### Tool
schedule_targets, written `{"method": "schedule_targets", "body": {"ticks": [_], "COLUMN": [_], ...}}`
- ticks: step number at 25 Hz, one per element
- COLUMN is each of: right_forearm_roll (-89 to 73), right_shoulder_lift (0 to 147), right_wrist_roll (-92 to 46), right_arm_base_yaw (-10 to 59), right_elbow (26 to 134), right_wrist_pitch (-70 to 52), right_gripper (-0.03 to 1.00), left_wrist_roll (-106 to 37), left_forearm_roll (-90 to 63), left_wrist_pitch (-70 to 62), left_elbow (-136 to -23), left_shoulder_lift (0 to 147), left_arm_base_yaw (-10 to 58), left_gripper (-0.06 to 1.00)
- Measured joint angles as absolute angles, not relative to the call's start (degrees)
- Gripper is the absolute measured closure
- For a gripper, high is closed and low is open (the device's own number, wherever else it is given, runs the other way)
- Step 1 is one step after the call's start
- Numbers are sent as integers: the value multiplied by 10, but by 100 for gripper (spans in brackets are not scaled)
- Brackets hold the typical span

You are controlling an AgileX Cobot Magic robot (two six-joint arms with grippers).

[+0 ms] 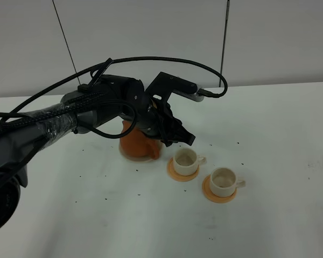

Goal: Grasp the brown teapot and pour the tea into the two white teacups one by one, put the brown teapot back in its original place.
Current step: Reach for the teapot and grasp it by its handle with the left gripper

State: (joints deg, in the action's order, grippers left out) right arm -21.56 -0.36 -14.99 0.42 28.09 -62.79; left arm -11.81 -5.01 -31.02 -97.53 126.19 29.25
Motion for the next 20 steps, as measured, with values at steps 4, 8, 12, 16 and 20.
{"method": "schedule_targets", "body": {"ticks": [4,8,12,16,20], "right_forearm_roll": [-216,-216,-216,-216,-216], "right_shoulder_lift": [-4,-4,-4,-4,-4], "right_wrist_roll": [-150,-150,-150,-150,-150], "right_arm_base_yaw": [4,4,4,4,4], "right_elbow": [281,281,281,281,281], "right_wrist_pitch": [-628,-628,-628,-628,-628], "right_gripper": [72,72,72,72,72], "left_wrist_roll": [-124,-134,-151,-163,-177], "left_forearm_roll": [-48,-48,-47,-43,-42], "left_wrist_pitch": [-308,-309,-310,-311,-311], "left_elbow": [-975,-975,-975,-975,-975], "left_shoulder_lift": [1262,1262,1273,1280,1280], "left_arm_base_yaw": [293,293,293,293,293], "left_gripper": [54,54,54,54,54]}}
